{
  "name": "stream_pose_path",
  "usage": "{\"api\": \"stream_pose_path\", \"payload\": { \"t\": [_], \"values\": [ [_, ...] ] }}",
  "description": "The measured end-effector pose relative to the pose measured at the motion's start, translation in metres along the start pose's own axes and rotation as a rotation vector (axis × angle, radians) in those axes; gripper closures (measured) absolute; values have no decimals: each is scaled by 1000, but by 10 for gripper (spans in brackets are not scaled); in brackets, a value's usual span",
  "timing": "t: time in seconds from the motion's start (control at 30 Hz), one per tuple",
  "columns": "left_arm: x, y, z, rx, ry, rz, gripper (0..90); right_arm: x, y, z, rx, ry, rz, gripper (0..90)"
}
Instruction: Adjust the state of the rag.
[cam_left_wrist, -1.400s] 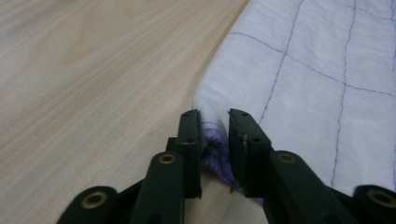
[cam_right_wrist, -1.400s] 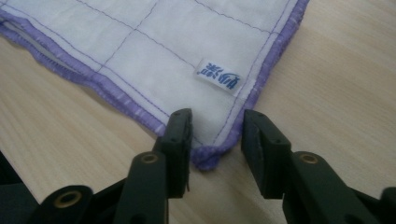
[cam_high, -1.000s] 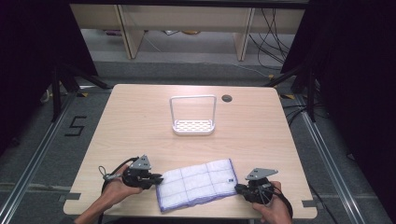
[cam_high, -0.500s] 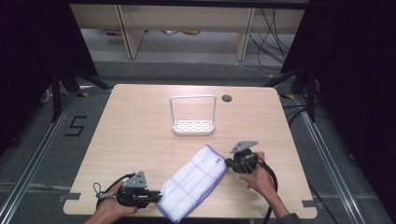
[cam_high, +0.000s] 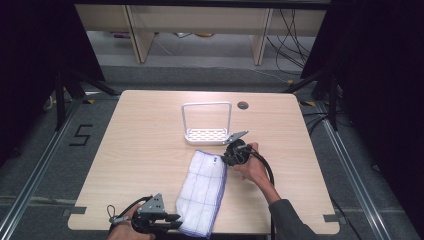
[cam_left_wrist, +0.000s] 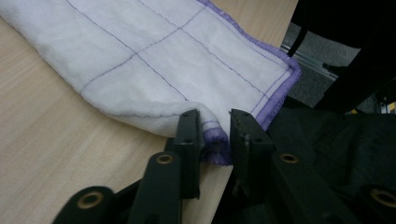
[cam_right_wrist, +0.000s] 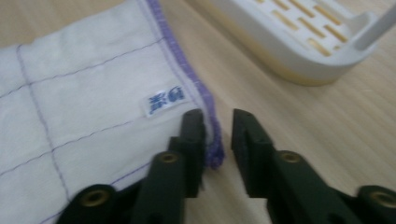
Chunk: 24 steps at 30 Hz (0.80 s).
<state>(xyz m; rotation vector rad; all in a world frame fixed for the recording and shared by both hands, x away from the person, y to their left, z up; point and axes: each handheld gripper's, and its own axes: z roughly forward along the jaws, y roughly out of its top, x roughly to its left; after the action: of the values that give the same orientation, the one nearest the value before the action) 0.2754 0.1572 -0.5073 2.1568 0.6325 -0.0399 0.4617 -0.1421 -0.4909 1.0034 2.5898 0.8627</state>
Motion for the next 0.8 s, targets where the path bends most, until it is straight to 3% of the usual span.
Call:
{"api": "stream_pose_path", "payload": {
  "t": [0.07,0.1,0.13,0.17,0.27,0.3,0.33,0.37,0.47,0.57,0.67,0.7,0.73,0.8],
  "values": [
    [2,4,-5,-39,23,-7,548,-6,-1,-5,-31,16,5,585],
    [4,7,-10,-39,48,2,496,-5,-3,-10,-41,28,45,567],
    [7,10,-13,-57,46,4,463,-4,-4,-15,-55,34,73,546],
    [10,13,-16,-75,62,-10,440,-6,-5,-18,-82,32,56,519],
    [24,25,-21,-126,107,-37,380,-6,-9,-31,-119,1,111,479],
    [32,30,-22,-122,127,-35,378,-8,-11,-34,-118,-5,114,474],
    [38,35,-21,-137,147,-65,375,-8,-12,-37,-105,-7,139,460],
    [46,41,-18,-126,150,-67,371,-9,-14,-36,-129,-30,142,457],
    [72,58,-8,-114,198,-69,372,-10,-18,-37,-100,-43,169,447],
    [95,71,8,-107,244,-102,372,-11,-20,-35,-80,-52,189,431],
    [108,81,19,-92,255,-99,373,-10,-19,-31,-116,-64,181,423],
    [112,85,23,-95,260,-108,372,-8,-18,-33,-96,-48,202,417],
    [115,88,28,-104,268,-122,373,-9,-17,-32,-95,-51,181,399],
    [124,95,34,-95,276,-113,373,-6,-15,-28,-91,-38,195,388]
  ]
}}
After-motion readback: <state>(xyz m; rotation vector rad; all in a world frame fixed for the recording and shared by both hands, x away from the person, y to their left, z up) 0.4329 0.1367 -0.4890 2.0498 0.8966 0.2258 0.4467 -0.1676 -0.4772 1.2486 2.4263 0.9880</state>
